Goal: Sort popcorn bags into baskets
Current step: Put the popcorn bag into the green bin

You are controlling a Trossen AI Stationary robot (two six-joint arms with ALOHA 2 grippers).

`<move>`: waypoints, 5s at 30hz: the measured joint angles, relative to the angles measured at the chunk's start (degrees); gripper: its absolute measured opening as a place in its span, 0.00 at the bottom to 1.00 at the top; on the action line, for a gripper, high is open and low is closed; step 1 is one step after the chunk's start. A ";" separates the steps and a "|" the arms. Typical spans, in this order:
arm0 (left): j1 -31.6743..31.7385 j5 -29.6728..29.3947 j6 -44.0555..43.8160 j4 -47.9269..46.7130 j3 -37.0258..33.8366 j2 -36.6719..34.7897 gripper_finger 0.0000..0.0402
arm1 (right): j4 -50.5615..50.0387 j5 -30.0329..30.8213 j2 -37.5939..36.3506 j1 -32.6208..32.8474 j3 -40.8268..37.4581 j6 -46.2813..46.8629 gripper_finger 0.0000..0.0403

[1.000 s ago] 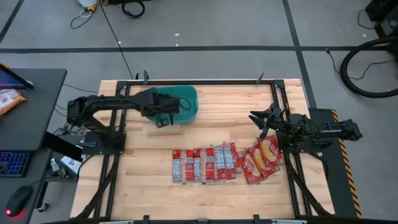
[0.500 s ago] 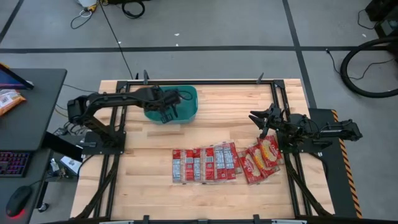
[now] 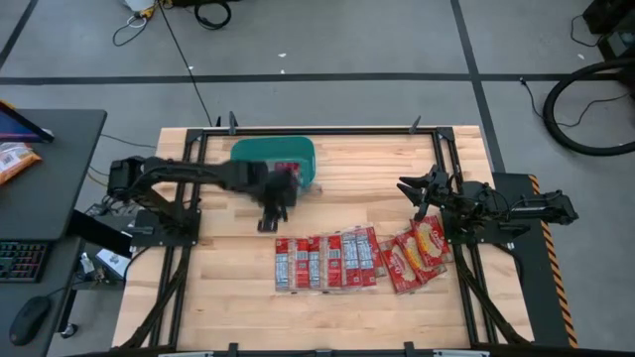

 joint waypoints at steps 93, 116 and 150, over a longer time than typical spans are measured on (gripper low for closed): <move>-31.34 -37.11 -12.95 -14.44 3.80 2.25 0.01 | 0.40 0.00 0.04 0.02 0.00 0.02 0.29; 5.23 -37.41 -23.60 -20.38 3.78 -0.19 0.01 | 0.44 -0.02 0.04 0.02 0.00 0.00 0.29; -13.81 -18.23 4.27 4.16 3.80 7.81 0.31 | 0.42 0.00 0.04 0.02 0.00 0.02 0.29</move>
